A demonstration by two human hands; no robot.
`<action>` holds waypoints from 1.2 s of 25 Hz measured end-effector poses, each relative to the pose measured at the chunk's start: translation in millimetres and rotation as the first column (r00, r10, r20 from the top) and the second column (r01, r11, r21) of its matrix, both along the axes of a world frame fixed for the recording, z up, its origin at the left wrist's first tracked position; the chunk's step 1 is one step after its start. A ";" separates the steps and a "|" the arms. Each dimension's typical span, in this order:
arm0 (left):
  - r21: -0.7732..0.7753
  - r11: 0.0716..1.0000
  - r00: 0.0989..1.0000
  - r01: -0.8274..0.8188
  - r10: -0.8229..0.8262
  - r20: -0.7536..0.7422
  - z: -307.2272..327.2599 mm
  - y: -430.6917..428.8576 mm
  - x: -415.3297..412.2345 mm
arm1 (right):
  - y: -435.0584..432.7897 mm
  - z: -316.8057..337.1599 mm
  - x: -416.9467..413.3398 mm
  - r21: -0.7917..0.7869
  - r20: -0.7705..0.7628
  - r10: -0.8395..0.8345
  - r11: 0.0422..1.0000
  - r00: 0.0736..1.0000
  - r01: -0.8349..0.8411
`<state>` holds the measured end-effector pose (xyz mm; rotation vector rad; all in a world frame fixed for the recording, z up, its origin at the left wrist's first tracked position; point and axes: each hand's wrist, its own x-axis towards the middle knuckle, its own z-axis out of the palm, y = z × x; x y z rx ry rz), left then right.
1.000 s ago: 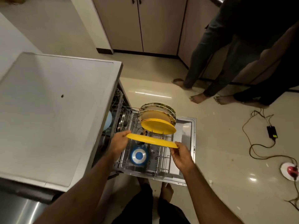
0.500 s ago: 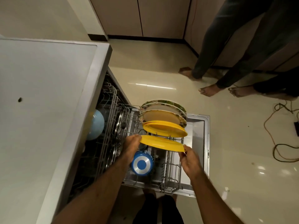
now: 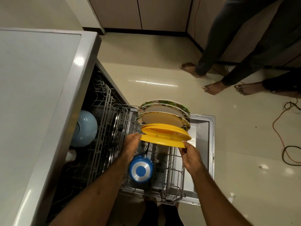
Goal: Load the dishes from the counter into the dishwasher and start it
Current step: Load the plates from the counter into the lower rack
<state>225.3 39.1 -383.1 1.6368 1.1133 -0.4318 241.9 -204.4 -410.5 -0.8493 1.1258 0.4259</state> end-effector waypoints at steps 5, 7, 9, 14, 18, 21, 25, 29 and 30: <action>-0.005 0.999 0.996 0.047 -0.047 0.075 -5.9 2.4 21.8 | 1.6 -9.4 17.0 -0.023 -0.043 -0.075 0.997 0.996 0.074; 0.006 0.998 0.996 0.065 -0.065 0.064 -6.2 1.6 26.4 | 4.5 -8.3 21.2 -0.062 -0.048 -0.077 0.995 0.996 0.074; 0.019 0.996 0.995 0.085 -0.086 0.041 -9.9 4.2 26.3 | 9.5 -4.4 22.3 -0.128 -0.063 -0.036 0.991 0.997 0.027; 0.032 0.995 0.995 0.099 -0.100 0.017 -22.8 9.2 27.4 | 25.1 -9.1 16.2 -0.402 -0.109 0.099 0.906 0.989 -0.134; 0.028 0.997 0.997 0.075 -0.075 0.000 -29.5 7.9 23.0 | 42.0 -5.4 0.8 -0.517 -0.107 0.181 0.830 0.978 -0.210; 0.002 0.999 0.998 0.046 -0.046 0.037 -30.6 7.1 18.7 | 45.5 -3.9 -5.8 -0.521 -0.104 0.160 0.832 0.982 -0.191; -0.257 0.875 0.892 -0.411 0.444 0.087 -37.0 -2.7 19.3 | 41.0 0.7 -1.1 -0.495 -0.153 0.052 0.860 0.987 -0.122; 0.119 0.969 0.973 0.214 -0.202 -0.108 -69.8 -7.5 -3.1 | 39.4 -2.2 -0.1 -0.445 -0.144 -0.005 0.894 0.990 -0.060; 0.218 0.881 0.908 0.420 -0.408 -0.101 -75.6 -11.9 -8.5 | 38.0 -4.8 0.0 -0.431 -0.139 -0.007 0.901 0.990 -0.054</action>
